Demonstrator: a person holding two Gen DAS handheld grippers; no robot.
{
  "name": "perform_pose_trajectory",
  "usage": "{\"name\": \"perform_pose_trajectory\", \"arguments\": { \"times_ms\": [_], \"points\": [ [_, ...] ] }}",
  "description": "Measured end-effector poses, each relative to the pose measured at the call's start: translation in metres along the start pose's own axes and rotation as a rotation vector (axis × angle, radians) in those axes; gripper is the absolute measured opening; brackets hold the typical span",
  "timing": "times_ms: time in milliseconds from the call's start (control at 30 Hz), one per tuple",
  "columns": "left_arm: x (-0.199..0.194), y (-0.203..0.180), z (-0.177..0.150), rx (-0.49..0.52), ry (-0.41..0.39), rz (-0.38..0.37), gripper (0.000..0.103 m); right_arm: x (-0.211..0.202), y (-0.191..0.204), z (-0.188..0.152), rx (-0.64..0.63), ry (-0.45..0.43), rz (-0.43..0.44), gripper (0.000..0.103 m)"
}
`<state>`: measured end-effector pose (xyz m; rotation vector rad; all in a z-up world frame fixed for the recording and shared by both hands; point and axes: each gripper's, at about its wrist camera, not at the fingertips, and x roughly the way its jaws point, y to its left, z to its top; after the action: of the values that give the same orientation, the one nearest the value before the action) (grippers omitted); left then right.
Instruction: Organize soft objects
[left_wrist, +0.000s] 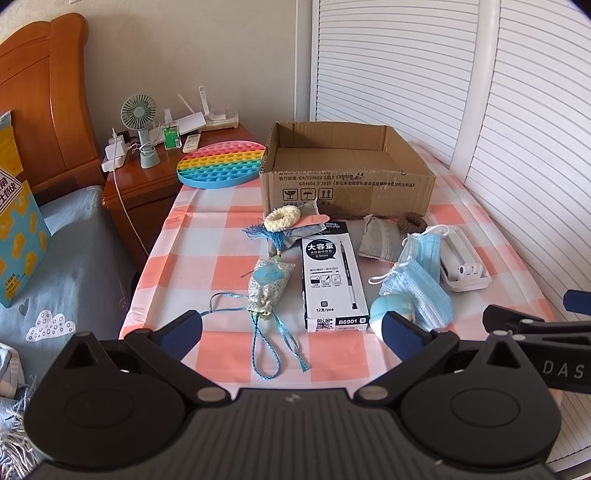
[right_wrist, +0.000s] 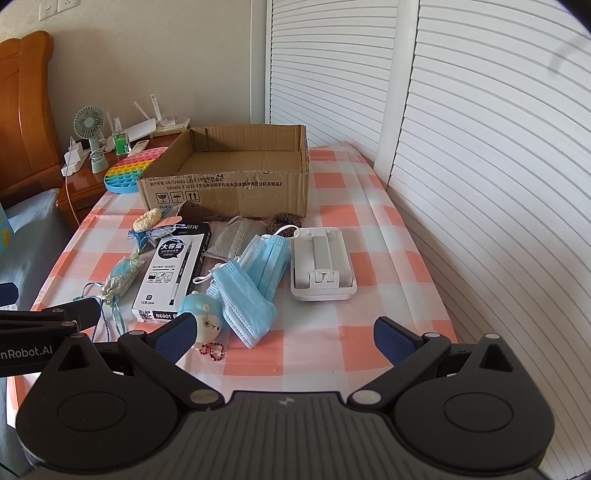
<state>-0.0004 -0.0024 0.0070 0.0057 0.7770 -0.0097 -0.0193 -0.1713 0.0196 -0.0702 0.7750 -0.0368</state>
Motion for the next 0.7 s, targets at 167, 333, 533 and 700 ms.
{"name": "perform_pose_trajectory", "arguments": {
  "times_ms": [167, 333, 533, 700],
  "points": [
    [0.0003, 0.0004, -0.0007, -0.001, -0.002, -0.001, 0.102, 0.0019, 0.0004, -0.0044, 0.000, -0.002, 0.002, 0.103],
    [0.0006, 0.0000, -0.0009, -0.001, -0.002, -0.001, 0.102, -0.0011, 0.0001, -0.0005, 0.000, -0.003, 0.001, 0.103],
    [0.0006, 0.0002, -0.0011, 0.000, -0.003, -0.001, 0.102, -0.0010, 0.0000, 0.0001, 0.001, -0.004, 0.002, 0.103],
    [0.0010, 0.0001, -0.0015, 0.000, -0.001, -0.001, 0.102, -0.0007, 0.0000, -0.0001, 0.001, -0.004, 0.002, 0.103]
  ]
}}
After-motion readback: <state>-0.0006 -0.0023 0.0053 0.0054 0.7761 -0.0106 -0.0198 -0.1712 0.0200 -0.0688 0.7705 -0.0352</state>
